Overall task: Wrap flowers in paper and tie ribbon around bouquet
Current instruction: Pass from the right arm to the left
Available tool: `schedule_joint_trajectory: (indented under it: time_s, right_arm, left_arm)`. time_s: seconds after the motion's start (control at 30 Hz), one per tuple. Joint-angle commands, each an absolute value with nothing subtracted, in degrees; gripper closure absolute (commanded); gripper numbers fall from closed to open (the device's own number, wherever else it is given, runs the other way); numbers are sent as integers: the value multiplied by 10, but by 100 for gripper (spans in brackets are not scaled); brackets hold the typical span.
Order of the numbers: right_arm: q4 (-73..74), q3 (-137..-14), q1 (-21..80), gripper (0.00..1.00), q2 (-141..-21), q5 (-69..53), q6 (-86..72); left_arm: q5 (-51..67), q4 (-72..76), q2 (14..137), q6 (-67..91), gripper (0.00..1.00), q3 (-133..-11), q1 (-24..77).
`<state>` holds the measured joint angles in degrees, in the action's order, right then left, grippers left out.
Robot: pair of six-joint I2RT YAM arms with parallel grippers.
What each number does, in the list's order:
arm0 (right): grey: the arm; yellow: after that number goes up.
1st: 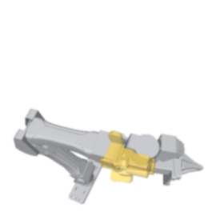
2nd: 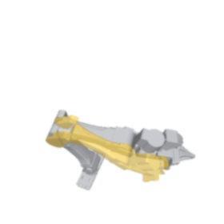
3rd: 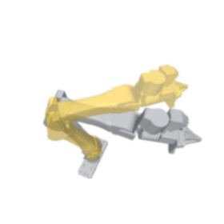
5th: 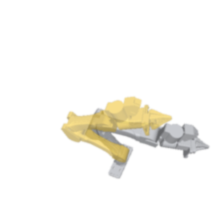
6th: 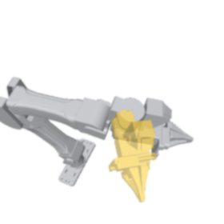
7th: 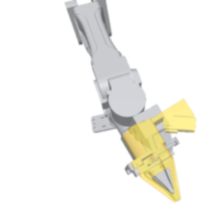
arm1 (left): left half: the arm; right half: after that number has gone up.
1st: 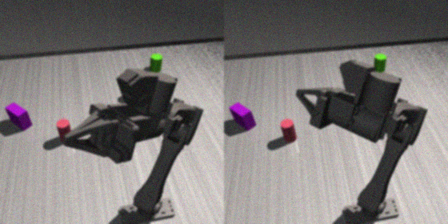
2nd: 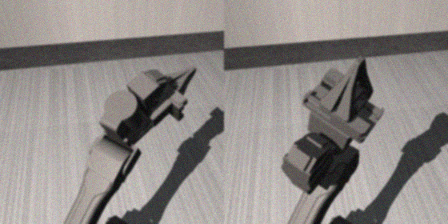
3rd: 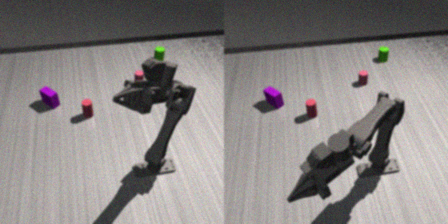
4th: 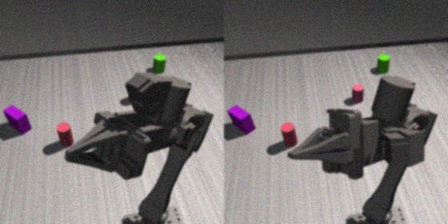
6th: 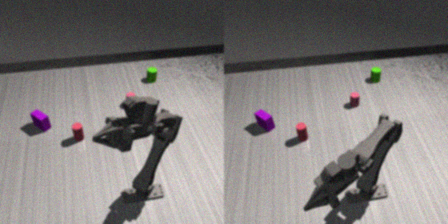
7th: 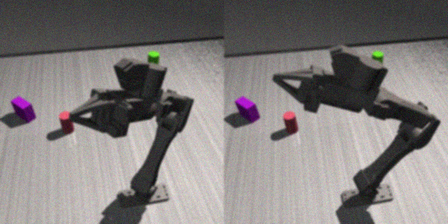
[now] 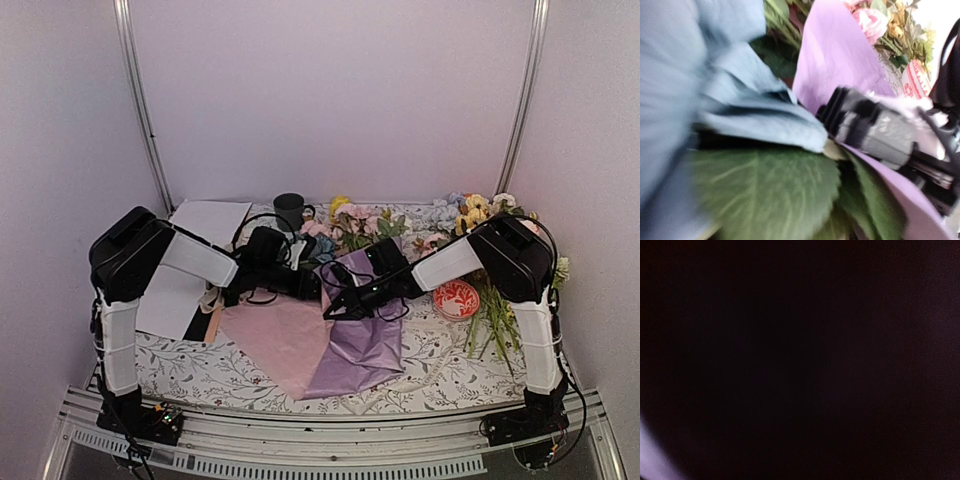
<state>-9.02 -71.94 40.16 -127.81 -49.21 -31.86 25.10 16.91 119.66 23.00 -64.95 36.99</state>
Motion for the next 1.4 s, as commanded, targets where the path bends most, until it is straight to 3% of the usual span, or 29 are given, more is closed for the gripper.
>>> schedule_joint_trajectory:
  time_s: [0.0,0.23,0.43,0.53,0.63,0.7,0.8,1.0,1.2,1.37]
  right_arm:
    - [-63,-722,410,100,-1311,-474,-301]
    - [-49,-734,410,100,-1316,-472,-291]
    - [-35,-745,410,96,-1321,-472,-287]
    - [-33,-744,410,87,-1319,-472,-285]
    - [-36,-739,411,60,-1315,-474,-287]
    - [-48,-732,410,51,-1311,-486,-293]
    - [-63,-721,411,47,-1303,-495,-305]
    - [-63,-715,411,47,-1277,-498,-305]
    - [-62,-719,410,51,-1267,-516,-307]
    - [-58,-721,411,54,-1241,-515,-316]
  left_arm:
    - [226,120,1108,213,35,-656,345]
    - [148,69,975,227,31,-570,332]
    - [181,134,956,277,16,-497,338]
    - [202,150,1000,275,6,-516,363]
    - [183,164,1029,265,1,-533,383]
    - [169,160,1047,263,1,-544,384]
    - [127,133,1076,259,4,-564,384]
    - [122,144,1115,263,28,-573,383]
    - [100,131,1151,269,26,-584,381]
    - [67,57,1194,258,30,-628,382]
